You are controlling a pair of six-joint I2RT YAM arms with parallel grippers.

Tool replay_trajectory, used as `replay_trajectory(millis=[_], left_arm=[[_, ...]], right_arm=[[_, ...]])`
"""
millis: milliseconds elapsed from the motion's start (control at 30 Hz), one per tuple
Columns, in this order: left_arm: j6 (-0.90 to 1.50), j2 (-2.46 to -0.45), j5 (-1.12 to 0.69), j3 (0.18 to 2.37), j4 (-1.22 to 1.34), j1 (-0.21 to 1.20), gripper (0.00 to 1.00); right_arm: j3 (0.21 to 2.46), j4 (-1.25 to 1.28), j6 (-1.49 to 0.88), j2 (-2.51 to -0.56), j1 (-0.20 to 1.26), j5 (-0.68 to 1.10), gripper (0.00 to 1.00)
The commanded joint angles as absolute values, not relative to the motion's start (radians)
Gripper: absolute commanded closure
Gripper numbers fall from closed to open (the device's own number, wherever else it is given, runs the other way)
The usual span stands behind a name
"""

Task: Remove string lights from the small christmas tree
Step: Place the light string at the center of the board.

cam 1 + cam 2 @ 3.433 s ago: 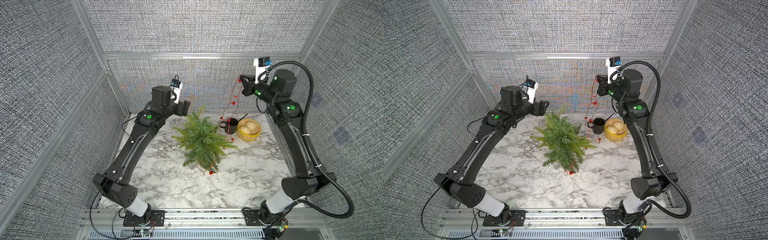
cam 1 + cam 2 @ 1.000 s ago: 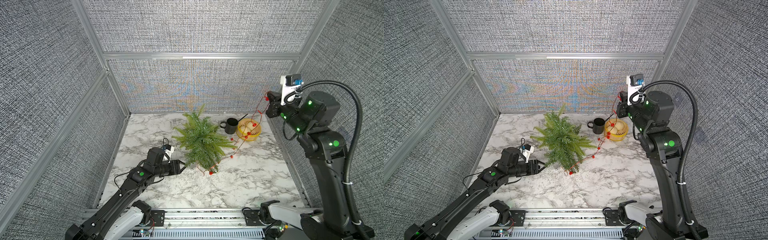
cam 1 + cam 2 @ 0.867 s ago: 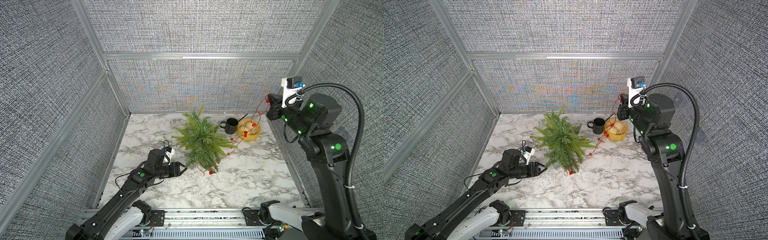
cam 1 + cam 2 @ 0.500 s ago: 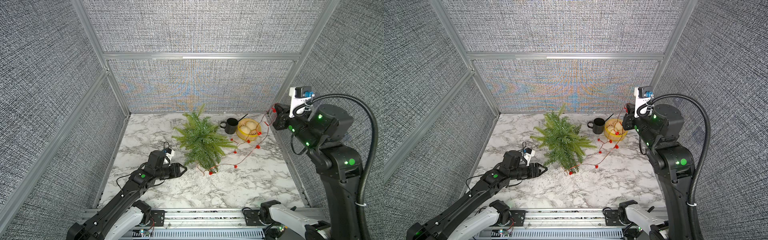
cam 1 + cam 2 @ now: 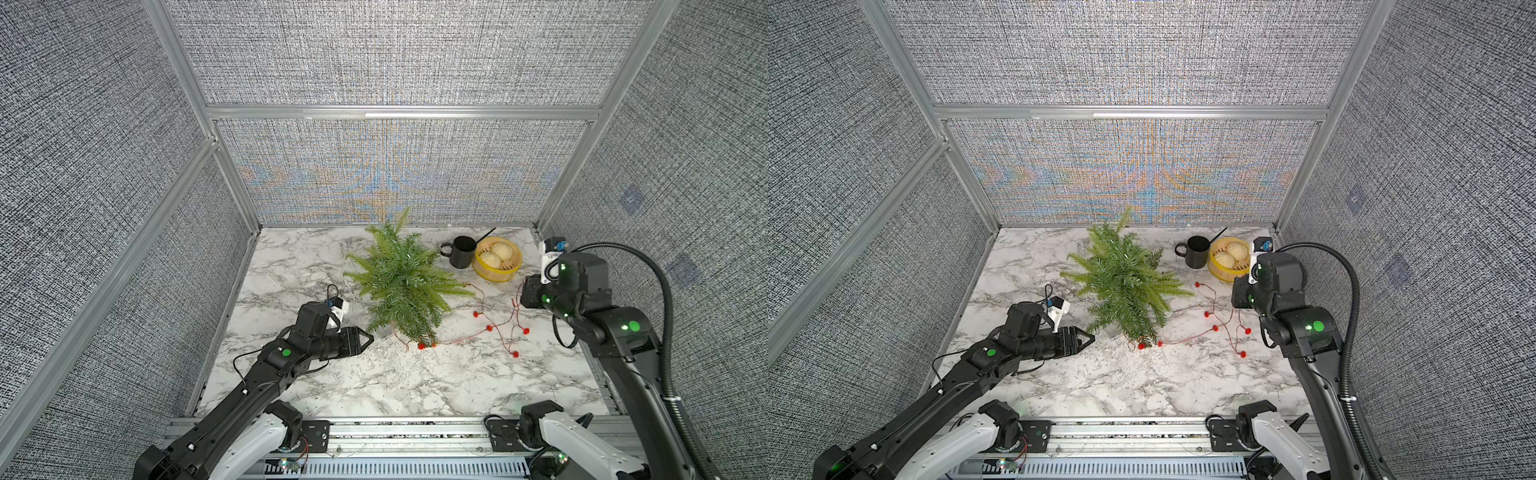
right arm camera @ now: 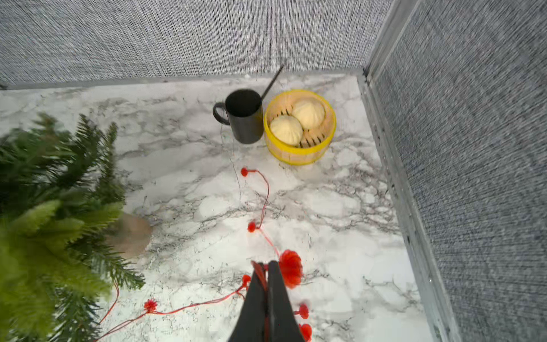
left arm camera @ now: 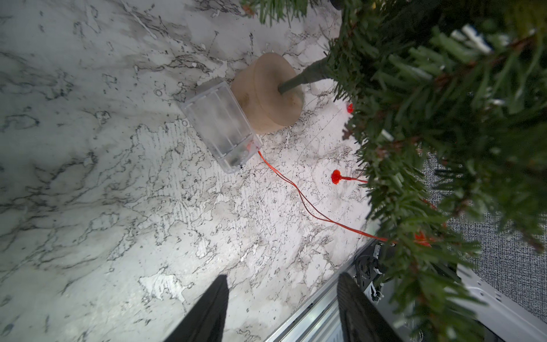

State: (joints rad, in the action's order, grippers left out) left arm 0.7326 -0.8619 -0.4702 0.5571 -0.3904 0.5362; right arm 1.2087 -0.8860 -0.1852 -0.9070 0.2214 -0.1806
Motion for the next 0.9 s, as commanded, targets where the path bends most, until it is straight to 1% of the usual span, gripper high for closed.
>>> replay_trajectory(millis=[0, 167, 433, 533, 700, 867], left_arm=[[0.721, -0.864, -0.461, 0.554, -0.352, 0.537, 0.40], [0.719, -0.870, -0.460, 0.555, -0.352, 0.537, 0.41], [0.721, -0.859, -0.453, 0.554, -0.344, 0.537, 0.41], [0.716, -0.871, -0.453, 0.558, -0.339, 0.537, 0.41], [0.712, -0.885, -0.456, 0.570, -0.334, 0.537, 0.41], [0.714, -0.871, -0.438, 0.568, -0.333, 0.537, 0.41]], right_arm=[[1.122, -0.843, -0.264, -0.888, 0.221, -0.158, 1.00], [1.015, -0.759, -0.301, -0.924, 0.221, -0.111, 1.00], [0.914, -0.687, -0.338, -1.006, 0.221, -0.084, 1.00], [0.854, -0.628, -0.369, -1.032, 0.222, -0.041, 1.00], [0.757, -0.528, -0.409, -1.118, 0.221, 0.029, 1.00], [0.713, -0.454, -0.415, -1.196, 0.221, 0.041, 1.00]])
